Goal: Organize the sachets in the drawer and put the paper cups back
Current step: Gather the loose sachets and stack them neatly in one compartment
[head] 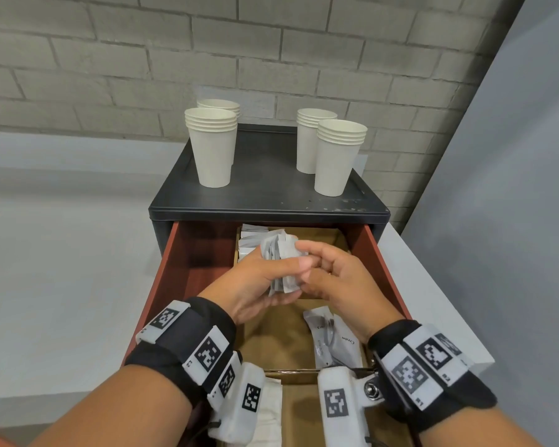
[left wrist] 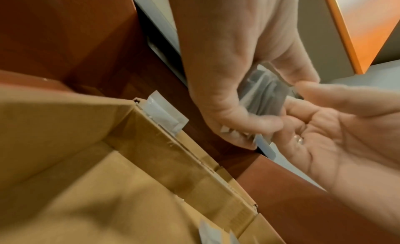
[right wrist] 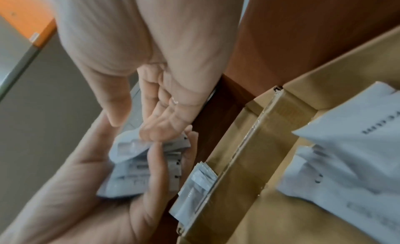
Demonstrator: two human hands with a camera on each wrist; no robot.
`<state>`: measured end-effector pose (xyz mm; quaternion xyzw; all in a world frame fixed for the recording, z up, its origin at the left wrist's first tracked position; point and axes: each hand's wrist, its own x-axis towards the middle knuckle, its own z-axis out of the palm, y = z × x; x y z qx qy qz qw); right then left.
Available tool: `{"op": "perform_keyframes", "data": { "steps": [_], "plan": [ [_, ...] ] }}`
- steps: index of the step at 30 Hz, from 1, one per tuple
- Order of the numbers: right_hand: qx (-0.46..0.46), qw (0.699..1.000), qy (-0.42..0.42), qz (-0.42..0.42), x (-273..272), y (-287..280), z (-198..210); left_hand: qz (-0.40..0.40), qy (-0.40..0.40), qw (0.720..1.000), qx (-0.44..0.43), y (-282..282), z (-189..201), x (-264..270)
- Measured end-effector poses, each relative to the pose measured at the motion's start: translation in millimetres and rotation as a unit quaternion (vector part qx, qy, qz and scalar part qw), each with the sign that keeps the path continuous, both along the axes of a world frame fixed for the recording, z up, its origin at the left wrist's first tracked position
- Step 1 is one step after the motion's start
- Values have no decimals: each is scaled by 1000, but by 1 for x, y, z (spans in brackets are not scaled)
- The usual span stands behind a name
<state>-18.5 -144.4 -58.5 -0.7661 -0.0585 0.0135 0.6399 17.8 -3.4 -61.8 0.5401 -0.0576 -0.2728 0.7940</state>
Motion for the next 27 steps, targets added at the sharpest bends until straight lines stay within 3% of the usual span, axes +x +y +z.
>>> {"op": "perform_keyframes", "data": {
  "steps": [3,6,8,10,13,15,17,19,23,27],
  "plan": [
    [24,999,21,-24,2,-4,5,33,14,999,11,-2,-1,0],
    [-101,983,79,-129,8,-13,-1,76,43,996,28,-7,-1,-2],
    [-282,942,153,-98,7,-18,-7,104,50,993,27,-6,-1,0],
    [-443,873,203,-12,4,-18,-14,132,61,989,13,-4,1,2],
    [-555,804,211,46,-1,-12,-18,165,80,983,1,1,1,4],
    [-575,793,198,38,-1,-13,-17,168,82,982,7,2,1,5],
    [-559,810,178,6,1,-18,-16,164,85,983,15,1,1,4],
    [-509,845,159,-34,4,-21,-15,157,85,984,23,-1,1,3],
    [-284,940,159,-99,7,-22,-7,164,87,982,27,1,0,4],
    [-137,977,87,-141,7,-25,-1,187,95,977,35,3,-1,5]
  ]
}}
